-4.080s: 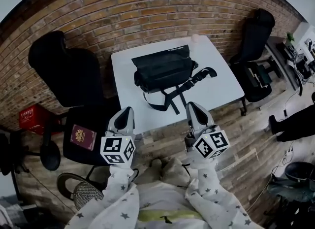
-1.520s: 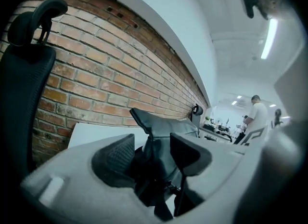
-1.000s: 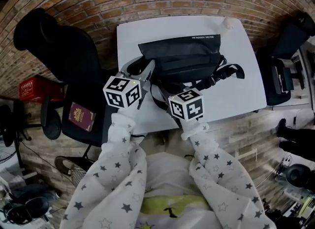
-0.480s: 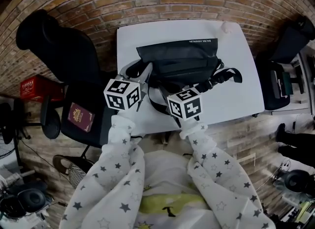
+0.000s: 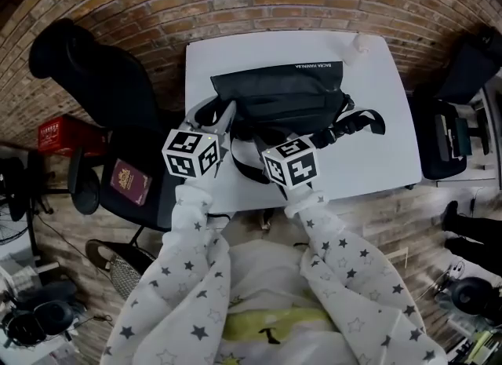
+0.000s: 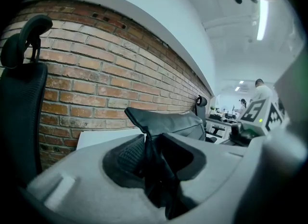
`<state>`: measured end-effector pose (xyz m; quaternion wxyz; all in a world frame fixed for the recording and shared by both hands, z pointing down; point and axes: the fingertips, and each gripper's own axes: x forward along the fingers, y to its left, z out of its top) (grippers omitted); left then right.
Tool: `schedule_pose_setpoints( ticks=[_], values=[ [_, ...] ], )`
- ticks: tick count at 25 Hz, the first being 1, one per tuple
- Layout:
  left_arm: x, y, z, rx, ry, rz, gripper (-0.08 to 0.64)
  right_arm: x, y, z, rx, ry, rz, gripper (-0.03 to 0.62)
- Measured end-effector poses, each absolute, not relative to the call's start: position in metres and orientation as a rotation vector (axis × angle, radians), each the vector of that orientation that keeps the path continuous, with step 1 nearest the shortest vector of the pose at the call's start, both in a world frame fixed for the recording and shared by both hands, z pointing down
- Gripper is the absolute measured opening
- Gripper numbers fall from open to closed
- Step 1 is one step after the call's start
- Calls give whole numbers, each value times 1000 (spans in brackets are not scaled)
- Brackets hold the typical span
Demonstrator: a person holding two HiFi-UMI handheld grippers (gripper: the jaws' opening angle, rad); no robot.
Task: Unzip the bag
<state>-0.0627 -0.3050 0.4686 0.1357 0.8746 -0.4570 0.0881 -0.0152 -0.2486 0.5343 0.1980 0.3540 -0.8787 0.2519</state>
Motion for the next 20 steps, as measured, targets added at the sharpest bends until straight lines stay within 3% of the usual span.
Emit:
schedule_pose_setpoints(
  ticks=[20],
  values=[
    [-94,-296,467,2483,-1538,278,114,-9,-253,532,1053,-2409,621,17]
  ],
)
